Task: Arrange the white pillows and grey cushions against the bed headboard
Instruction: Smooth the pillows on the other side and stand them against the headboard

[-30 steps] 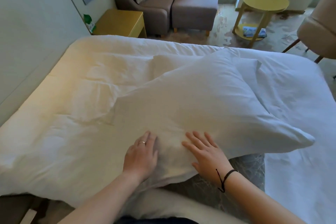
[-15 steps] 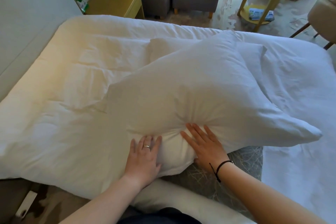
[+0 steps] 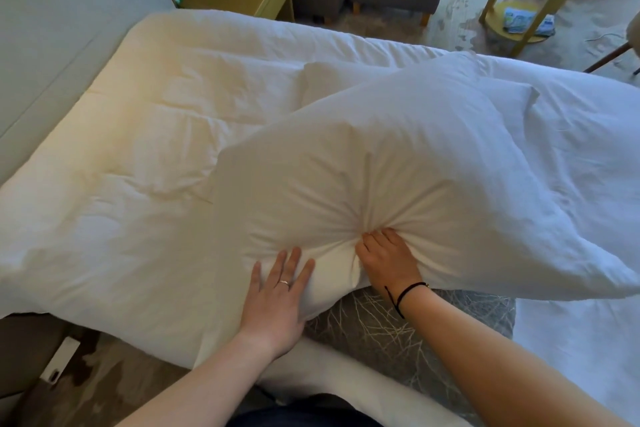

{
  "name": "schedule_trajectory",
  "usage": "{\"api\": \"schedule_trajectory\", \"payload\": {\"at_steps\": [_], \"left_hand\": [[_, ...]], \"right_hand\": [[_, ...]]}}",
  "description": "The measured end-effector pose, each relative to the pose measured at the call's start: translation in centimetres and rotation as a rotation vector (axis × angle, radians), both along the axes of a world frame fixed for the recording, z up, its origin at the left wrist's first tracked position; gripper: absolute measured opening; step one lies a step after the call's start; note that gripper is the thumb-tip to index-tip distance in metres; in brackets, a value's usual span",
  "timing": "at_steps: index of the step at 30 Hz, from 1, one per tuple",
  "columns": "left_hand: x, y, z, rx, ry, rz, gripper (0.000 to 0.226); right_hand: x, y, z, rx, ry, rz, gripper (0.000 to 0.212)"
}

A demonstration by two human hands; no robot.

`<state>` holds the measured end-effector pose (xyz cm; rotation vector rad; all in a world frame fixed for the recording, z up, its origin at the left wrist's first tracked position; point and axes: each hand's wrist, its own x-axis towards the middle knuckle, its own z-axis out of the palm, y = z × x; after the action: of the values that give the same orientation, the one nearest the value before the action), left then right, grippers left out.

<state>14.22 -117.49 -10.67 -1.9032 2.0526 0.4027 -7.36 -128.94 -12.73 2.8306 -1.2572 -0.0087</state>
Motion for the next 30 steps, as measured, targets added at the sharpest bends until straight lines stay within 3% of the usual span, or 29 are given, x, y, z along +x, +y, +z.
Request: {"api": "schedule_trajectory", "payload": {"at_steps": [8,17,21,26,30], "left_hand": [[1.1,0.4,0.3,0.006,-0.044,0.046,0.099],[5.7,-0.6,3.7,-0.1,0.018,0.203,0.085],[9.6,-0.2,6.4,-0.193,0.091,0.361,0.078],[15.3,2.0,11.4,-0.394,0.208,0.51,0.071],[19.3,4.7,15.6,-0.473,0.404,0.566,0.072]], "right_hand": [[1.3,-0.5,2.6,0.383,0.1,-0.074,0.018],[4.8,1.8,8.4,0.44,-0.028,-0.191,0.011],[10.0,2.9,11.8,0.491,-0.081,-0.271,0.005],[19.0,2.8,15.7,0.597,-0.231,-0.462,0.018],[26.8,2.1,18.4,0.657,-0.357,-0.559,0.019]]}}
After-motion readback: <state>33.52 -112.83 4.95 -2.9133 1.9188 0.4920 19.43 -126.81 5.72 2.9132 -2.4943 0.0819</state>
